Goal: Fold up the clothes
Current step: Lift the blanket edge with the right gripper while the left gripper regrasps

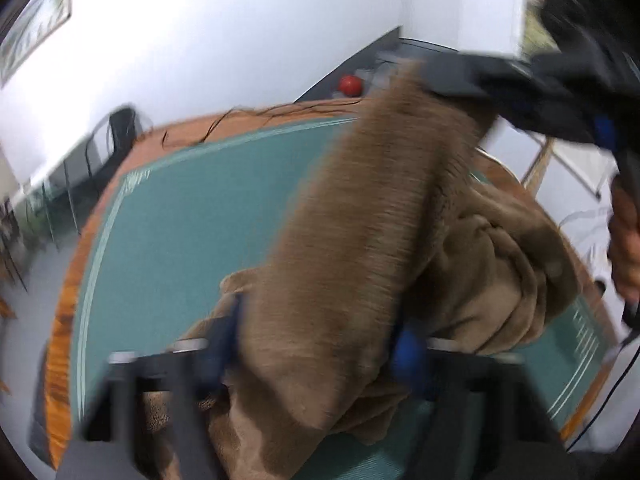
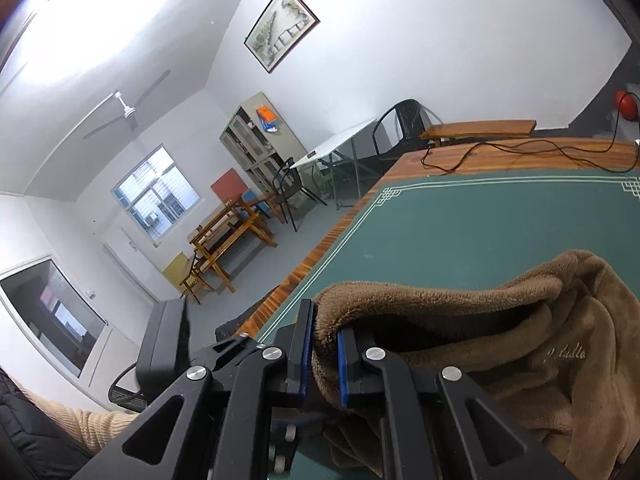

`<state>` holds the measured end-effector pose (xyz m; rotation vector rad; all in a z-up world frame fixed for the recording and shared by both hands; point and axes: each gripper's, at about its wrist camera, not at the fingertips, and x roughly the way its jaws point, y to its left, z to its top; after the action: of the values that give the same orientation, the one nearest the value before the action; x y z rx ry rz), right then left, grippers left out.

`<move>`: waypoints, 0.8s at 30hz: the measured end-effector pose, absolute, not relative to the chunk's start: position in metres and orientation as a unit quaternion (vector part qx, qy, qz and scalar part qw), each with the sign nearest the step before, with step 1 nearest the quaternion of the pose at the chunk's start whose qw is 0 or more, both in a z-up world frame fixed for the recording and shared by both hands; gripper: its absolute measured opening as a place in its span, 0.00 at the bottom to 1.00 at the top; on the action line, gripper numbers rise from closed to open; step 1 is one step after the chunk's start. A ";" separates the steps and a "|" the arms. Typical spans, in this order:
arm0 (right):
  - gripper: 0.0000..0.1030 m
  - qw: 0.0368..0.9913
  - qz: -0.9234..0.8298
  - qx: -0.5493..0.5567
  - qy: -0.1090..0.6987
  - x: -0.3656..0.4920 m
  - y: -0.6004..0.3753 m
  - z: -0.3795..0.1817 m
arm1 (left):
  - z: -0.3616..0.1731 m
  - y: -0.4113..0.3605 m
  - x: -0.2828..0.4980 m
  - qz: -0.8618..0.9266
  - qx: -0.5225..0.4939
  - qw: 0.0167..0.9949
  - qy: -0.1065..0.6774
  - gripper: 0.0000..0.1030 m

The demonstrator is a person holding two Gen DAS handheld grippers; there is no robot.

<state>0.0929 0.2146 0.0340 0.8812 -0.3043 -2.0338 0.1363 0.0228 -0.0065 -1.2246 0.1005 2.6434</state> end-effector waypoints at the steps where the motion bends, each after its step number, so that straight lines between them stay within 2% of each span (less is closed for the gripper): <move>1: 0.12 0.432 -0.821 0.355 -0.114 0.093 0.214 0.033 | -0.004 0.015 0.132 0.900 -0.423 0.105 0.018 0.19; 5: 0.15 0.400 -0.842 0.352 -0.078 0.094 0.216 0.023 | 0.017 -0.025 0.124 0.913 -0.405 0.040 -0.020 0.16; 6: 0.23 0.388 -0.849 0.348 -0.078 0.095 0.224 0.021 | 0.023 -0.035 0.124 0.916 -0.400 0.027 -0.028 0.15; 7: 0.43 0.376 -0.856 0.345 -0.079 0.096 0.232 0.018 | 0.029 -0.046 0.125 0.918 -0.394 0.017 -0.038 0.15; 8: 0.58 0.360 -0.866 0.341 -0.073 0.097 0.239 0.016 | 0.035 -0.058 0.125 0.920 -0.389 0.007 -0.048 0.15; 9: 0.80 0.342 -0.875 0.337 -0.065 0.097 0.246 0.014 | 0.038 -0.067 0.122 0.920 -0.387 0.004 -0.056 0.15; 13: 0.81 0.282 -0.891 0.355 0.006 0.094 0.264 -0.003 | 0.040 -0.092 0.119 0.918 -0.388 0.007 -0.079 0.15; 17: 0.81 0.262 -0.885 0.379 0.070 0.087 0.267 -0.018 | 0.031 -0.102 0.136 0.910 -0.403 0.013 -0.096 0.15; 24: 0.81 0.262 -0.877 0.388 0.110 0.039 0.258 -0.016 | -0.011 -0.147 0.161 0.870 -0.459 -0.013 -0.182 0.17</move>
<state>0.0393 0.2581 -0.0156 1.0504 0.2971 -2.3722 0.1609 -0.1475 -0.0107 -1.4523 -0.5753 2.7547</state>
